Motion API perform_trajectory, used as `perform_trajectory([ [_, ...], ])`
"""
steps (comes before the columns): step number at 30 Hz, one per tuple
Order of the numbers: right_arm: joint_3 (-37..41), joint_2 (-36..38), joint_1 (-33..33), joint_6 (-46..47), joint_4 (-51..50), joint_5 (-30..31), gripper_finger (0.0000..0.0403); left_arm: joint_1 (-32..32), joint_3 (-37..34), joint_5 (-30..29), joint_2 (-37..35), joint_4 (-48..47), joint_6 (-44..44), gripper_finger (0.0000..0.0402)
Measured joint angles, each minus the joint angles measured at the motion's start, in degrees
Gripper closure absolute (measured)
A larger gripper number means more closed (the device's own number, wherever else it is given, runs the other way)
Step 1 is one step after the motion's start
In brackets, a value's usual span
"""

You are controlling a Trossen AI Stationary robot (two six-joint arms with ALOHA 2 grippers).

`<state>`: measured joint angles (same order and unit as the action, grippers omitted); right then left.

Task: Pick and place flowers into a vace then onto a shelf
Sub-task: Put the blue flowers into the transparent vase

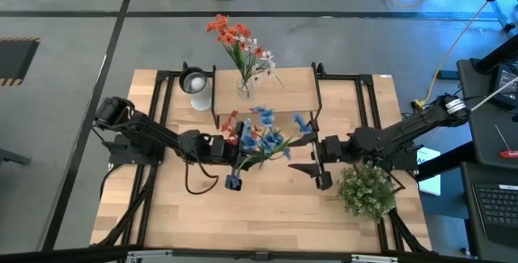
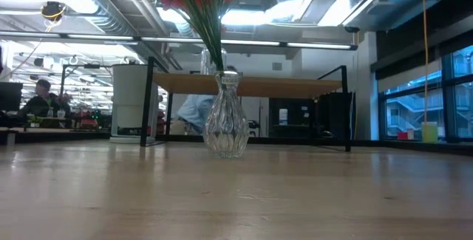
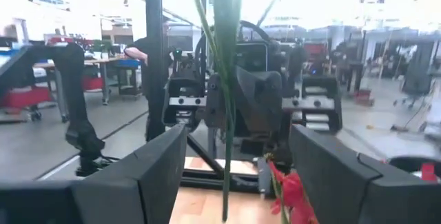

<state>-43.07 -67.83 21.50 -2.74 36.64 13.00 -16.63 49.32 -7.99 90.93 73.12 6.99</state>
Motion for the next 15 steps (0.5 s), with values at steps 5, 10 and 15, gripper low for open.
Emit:
perform_trajectory([
  [5, 0.0, -3.08, -0.01, -3.75, 4.14, 0.65, 0.0143, 0.27, 0.0, 0.27, 0.2, -0.83, -0.47, 0.0398],
  [10, -0.1, -5.77, -1.77, -0.3, 10.47, 2.42, 0.0143, 0.27, 0.0, 0.25, 0.18, -4.23, -2.45, 0.0398],
  [15, -4.47, -7.33, -2.64, 2.25, 6.25, 2.14, 0.0143, 0.26, 0.02, -0.64, 0.18, -5.06, -3.29, 0.0398],
])
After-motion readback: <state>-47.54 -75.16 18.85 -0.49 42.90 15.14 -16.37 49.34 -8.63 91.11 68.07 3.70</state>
